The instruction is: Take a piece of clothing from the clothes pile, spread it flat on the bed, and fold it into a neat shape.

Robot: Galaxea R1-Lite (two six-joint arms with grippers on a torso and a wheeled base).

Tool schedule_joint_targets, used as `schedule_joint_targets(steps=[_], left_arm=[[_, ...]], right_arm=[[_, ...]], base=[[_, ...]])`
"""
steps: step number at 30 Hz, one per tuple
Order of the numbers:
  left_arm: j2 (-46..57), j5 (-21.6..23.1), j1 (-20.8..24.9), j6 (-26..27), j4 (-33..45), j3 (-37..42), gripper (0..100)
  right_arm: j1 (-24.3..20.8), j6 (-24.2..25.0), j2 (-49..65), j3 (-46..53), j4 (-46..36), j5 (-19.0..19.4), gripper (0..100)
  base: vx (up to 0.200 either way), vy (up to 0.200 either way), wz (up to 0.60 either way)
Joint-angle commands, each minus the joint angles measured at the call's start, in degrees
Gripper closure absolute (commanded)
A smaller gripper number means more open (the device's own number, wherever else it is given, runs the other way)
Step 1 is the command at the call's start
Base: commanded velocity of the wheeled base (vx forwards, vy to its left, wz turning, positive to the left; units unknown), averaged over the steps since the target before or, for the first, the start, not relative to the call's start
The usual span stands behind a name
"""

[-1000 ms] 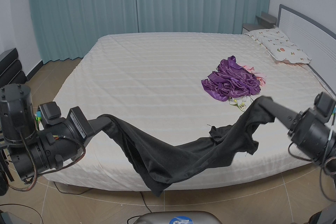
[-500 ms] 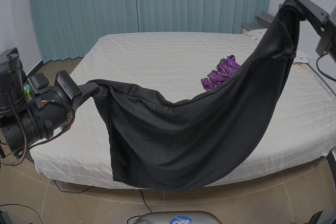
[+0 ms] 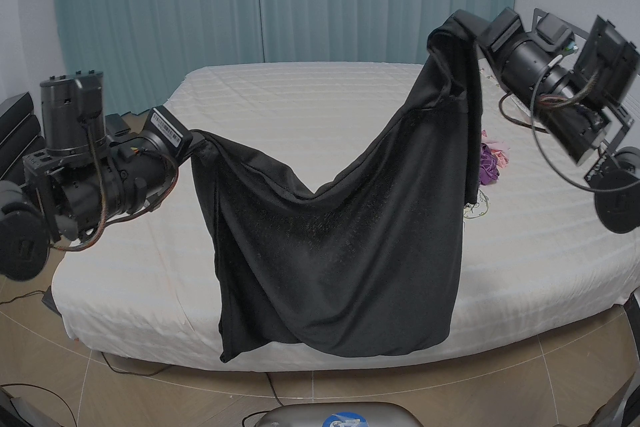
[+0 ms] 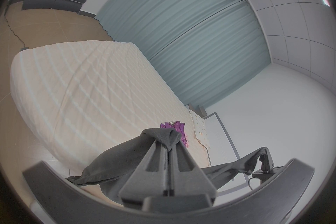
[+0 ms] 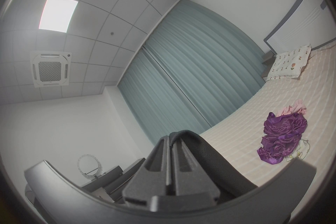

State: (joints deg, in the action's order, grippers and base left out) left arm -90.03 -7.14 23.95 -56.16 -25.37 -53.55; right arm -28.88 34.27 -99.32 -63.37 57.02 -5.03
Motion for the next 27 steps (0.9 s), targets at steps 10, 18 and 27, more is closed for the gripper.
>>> schedule_joint_targets(steps=[10,18,27], left_arm=[[-18.1,1.0,-2.9,-0.1,-0.2,-9.6,100],[-27.3,0.7,-5.3,-0.1,-0.2,-16.2,100],[-34.4,0.7,-7.1,-0.1,-0.2,-21.1,100]], right_arm=[[2.2,-1.2,-15.8,-1.2,8.6,0.1,100],[3.4,-1.7,-26.2,-7.9,10.0,0.0,100],[4.9,-2.0,-33.1,-17.5,5.9,0.0,100]], base=[[0.200,0.000,0.00],[0.050,0.000,0.00],[0.000,0.000,0.00]])
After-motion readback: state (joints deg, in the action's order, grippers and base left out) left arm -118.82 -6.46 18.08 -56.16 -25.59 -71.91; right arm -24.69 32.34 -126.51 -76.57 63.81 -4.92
